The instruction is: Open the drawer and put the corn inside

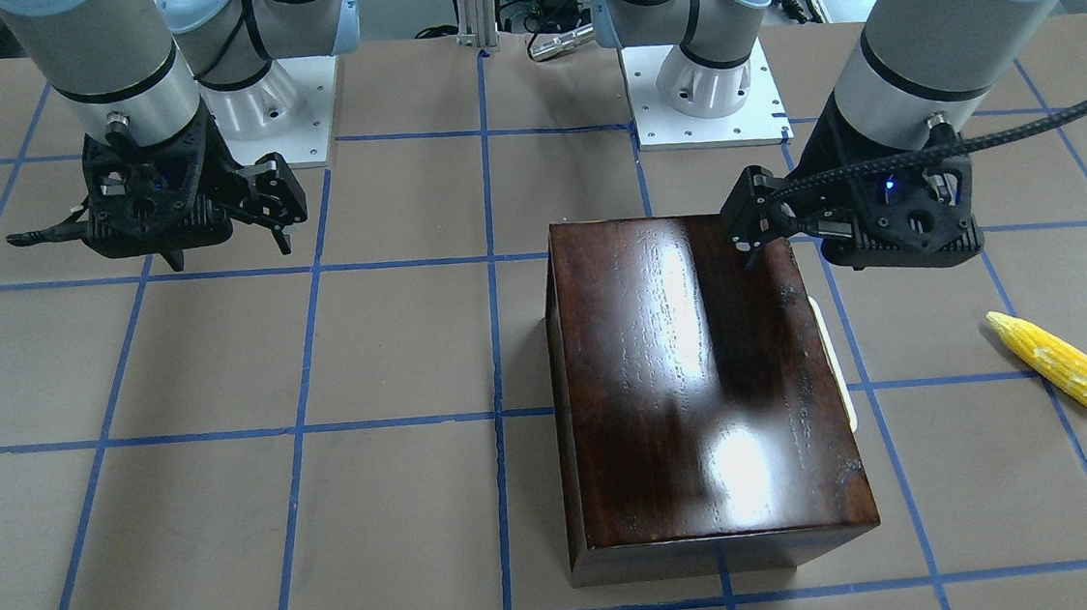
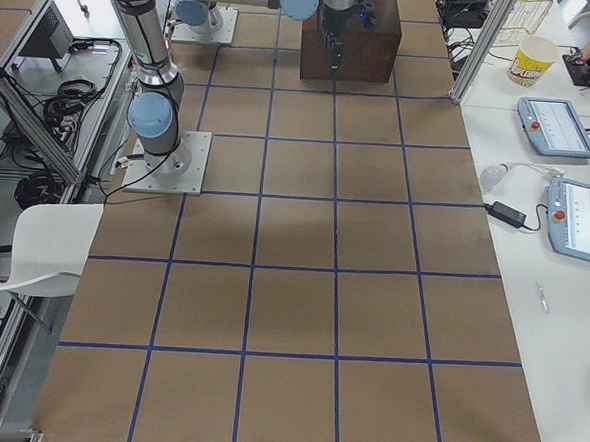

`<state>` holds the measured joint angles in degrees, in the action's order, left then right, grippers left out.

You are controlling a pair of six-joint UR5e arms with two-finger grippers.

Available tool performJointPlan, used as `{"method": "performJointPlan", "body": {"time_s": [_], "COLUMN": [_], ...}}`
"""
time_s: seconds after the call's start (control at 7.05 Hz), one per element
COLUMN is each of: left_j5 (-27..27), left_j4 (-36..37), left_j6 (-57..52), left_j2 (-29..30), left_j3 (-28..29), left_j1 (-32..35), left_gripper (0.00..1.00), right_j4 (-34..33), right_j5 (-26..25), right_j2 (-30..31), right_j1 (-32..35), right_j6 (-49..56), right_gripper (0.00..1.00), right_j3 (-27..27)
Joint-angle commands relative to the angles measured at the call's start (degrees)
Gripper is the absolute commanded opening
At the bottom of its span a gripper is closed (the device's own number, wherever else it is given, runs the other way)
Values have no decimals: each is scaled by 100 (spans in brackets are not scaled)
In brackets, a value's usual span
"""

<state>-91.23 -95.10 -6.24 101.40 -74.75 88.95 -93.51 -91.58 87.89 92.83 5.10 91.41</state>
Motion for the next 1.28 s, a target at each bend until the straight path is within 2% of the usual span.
{"method": "performJointPlan", "body": {"time_s": [0.0, 1.14], "left_j5": [0, 0], "left_j4": [0, 114], "left_j6": [0, 114], "left_j2": [2, 38], "left_j3": [4, -14], "left_j1": [-9, -18], "left_gripper": [100, 100], "right_j4": [0, 0], "right_j5": [0, 0], "right_j2": [0, 0], "right_j1": [7, 7], "right_j6": [0, 0], "right_gripper": [100, 100], "right_j3": [0, 0]}}
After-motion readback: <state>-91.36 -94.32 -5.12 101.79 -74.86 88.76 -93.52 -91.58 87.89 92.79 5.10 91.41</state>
